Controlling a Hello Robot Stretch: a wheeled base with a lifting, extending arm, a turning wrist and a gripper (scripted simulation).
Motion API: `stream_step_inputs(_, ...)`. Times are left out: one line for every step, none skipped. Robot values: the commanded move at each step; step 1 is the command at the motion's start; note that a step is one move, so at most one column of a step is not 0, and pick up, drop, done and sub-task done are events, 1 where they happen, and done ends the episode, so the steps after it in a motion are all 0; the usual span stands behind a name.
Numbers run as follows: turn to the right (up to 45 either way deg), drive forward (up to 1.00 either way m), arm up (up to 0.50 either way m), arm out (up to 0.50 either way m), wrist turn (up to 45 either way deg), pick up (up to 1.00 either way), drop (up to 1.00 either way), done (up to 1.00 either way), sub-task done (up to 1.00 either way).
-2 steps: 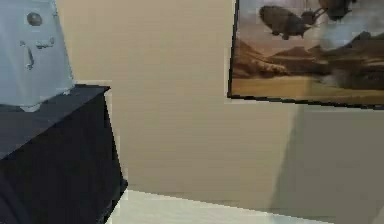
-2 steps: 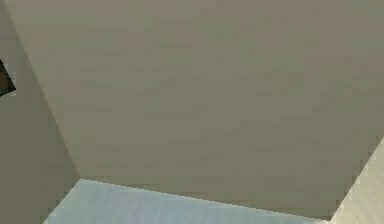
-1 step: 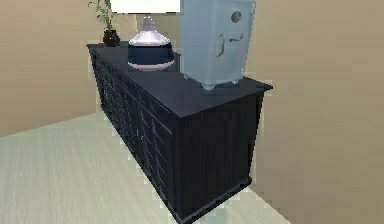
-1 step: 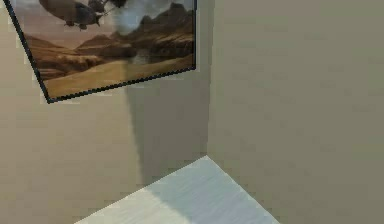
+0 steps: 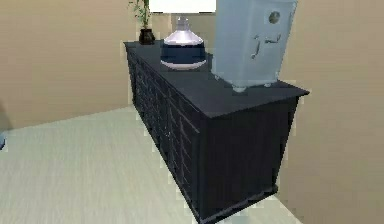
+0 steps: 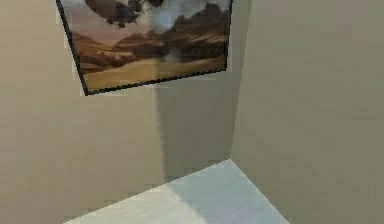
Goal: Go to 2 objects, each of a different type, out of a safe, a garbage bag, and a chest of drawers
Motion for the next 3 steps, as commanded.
stream_step_inputs(0.0,0.00,0.00,0.00,0.0,0.00,0.00,0.00,1.00)
stream_step_inputs(36.0,0.00,0.00,0.00,0.0,0.00,0.00,0.00,0.00)
stream_step_inputs(0.0,0.30,0.00,0.00,0.0,0.00,0.00,0.00,0.00)
